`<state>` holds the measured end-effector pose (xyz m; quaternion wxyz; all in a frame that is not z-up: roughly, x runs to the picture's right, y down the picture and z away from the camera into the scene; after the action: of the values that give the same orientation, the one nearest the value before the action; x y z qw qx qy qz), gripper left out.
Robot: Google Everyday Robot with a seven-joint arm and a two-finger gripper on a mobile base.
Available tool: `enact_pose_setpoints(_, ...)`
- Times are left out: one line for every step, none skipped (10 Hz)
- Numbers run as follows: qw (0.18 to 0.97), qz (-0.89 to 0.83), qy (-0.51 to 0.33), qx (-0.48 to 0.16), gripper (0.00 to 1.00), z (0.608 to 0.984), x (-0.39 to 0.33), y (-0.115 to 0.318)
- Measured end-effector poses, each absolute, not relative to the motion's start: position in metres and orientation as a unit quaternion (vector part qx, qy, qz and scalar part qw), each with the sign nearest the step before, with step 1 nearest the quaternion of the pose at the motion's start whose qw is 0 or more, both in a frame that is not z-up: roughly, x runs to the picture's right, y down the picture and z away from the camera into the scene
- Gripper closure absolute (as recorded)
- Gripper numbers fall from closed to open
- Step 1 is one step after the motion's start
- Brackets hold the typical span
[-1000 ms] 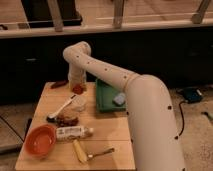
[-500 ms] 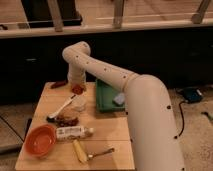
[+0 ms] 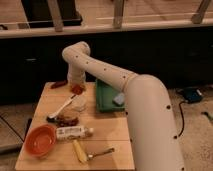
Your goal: Place apple in paper cup
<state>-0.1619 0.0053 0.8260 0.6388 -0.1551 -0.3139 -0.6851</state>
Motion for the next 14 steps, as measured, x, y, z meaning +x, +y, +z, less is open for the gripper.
enact_pose_setpoints(0.639,-0.685,-0.314,-0.155,0.63,0.826,-0.1618,0.0051)
enact_pose_setpoints(0.638,-0.685,-0.314,-0.155,0.63,0.8258,-0.1619,0.0053)
enact_pose_setpoints(0.638,-0.685,-0.314,-0.155,0.63,0.8258,-0.1621,0.0054)
enact_pose_setpoints(0.638,-0.686,-0.315,-0.155,0.63,0.8256,-0.1621,0.0054)
enact_pose_setpoints(0.637,-0.686,-0.315,-0.156,0.63,0.8256,-0.1621,0.0055)
enact_pose_setpoints(0.637,-0.686,-0.315,-0.155,0.63,0.8255,-0.1625,0.0055)
enact_pose_setpoints(0.637,-0.686,-0.315,-0.155,0.63,0.8254,-0.1627,0.0055)
enact_pose_setpoints(0.636,-0.686,-0.316,-0.156,0.63,0.8259,-0.1628,0.0062)
enact_pose_setpoints(0.635,-0.687,-0.316,-0.158,0.63,0.8256,-0.162,0.0072)
enact_pose_setpoints(0.635,-0.687,-0.317,-0.158,0.63,0.8256,-0.1624,0.007)
enact_pose_setpoints(0.635,-0.687,-0.317,-0.157,0.63,0.8257,-0.1627,0.0067)
enact_pose_setpoints(0.635,-0.687,-0.317,-0.156,0.61,0.8255,-0.1631,0.0063)
enact_pose_setpoints(0.635,-0.687,-0.317,-0.156,0.57,0.8256,-0.1632,0.0064)
enact_pose_setpoints(0.635,-0.687,-0.317,-0.156,0.57,0.8255,-0.1633,0.0064)
